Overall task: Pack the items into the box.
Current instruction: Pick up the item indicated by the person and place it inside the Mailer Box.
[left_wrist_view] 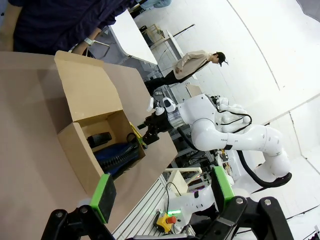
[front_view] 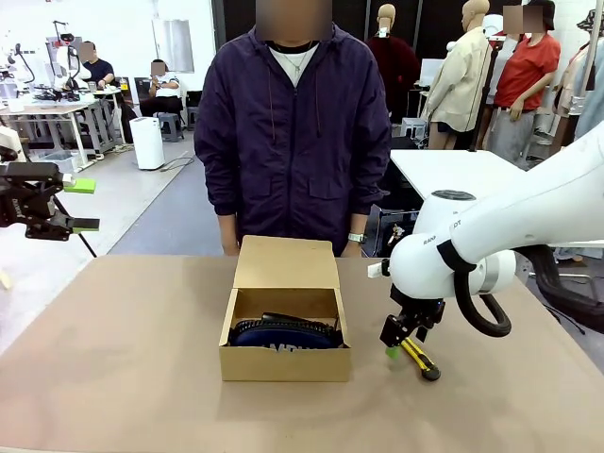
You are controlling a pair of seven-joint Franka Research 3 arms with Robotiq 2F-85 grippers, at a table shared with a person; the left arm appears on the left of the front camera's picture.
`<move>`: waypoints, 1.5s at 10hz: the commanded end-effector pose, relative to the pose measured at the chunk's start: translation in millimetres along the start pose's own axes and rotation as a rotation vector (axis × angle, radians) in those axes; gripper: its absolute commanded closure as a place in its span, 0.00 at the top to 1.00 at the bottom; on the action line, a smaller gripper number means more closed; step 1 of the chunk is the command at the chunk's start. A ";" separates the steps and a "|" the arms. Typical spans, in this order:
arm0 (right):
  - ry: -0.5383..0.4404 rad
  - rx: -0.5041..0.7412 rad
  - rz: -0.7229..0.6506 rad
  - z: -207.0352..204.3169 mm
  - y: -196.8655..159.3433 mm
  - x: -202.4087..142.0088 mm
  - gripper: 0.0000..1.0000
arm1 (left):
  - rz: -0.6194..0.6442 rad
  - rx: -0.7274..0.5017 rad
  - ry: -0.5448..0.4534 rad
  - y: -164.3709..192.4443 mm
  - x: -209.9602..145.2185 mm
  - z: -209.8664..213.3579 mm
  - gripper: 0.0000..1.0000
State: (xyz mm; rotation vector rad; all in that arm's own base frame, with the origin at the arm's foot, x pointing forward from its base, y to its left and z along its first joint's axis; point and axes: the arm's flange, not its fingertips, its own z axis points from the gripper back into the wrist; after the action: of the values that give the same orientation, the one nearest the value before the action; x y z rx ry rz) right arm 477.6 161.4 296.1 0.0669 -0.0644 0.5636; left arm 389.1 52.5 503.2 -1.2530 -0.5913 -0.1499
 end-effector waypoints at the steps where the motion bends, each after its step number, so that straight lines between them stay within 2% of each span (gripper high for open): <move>1: -0.016 -0.055 0.063 0.2 -2.7 6.7 1.00 | -0.001 -0.001 0.013 -1.6 -0.7 3.2 1.00; 8: 0.072 -0.101 -0.029 -16.4 -7.6 8.3 1.00 | -0.001 -0.001 0.013 -1.6 -0.7 3.2 1.00; 9: 0.057 -0.103 -0.041 -14.8 -8.4 8.1 0.53 | -0.001 -0.001 0.013 -1.6 -0.7 3.2 1.00; 10: 0.058 -0.096 -0.042 -12.5 -9.1 7.7 0.00 | -0.001 -0.001 0.013 -1.6 -0.7 3.2 1.00; 15: 0.068 -0.079 -0.053 -8.5 -10.3 8.0 0.00 | -0.001 -0.001 0.013 -1.6 -0.7 3.2 1.00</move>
State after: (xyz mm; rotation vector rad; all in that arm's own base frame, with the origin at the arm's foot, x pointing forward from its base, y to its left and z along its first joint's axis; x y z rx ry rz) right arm 490.9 153.6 295.2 -0.0136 -0.0411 0.5359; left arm 389.1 52.5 503.2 -1.2530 -0.5913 -0.1499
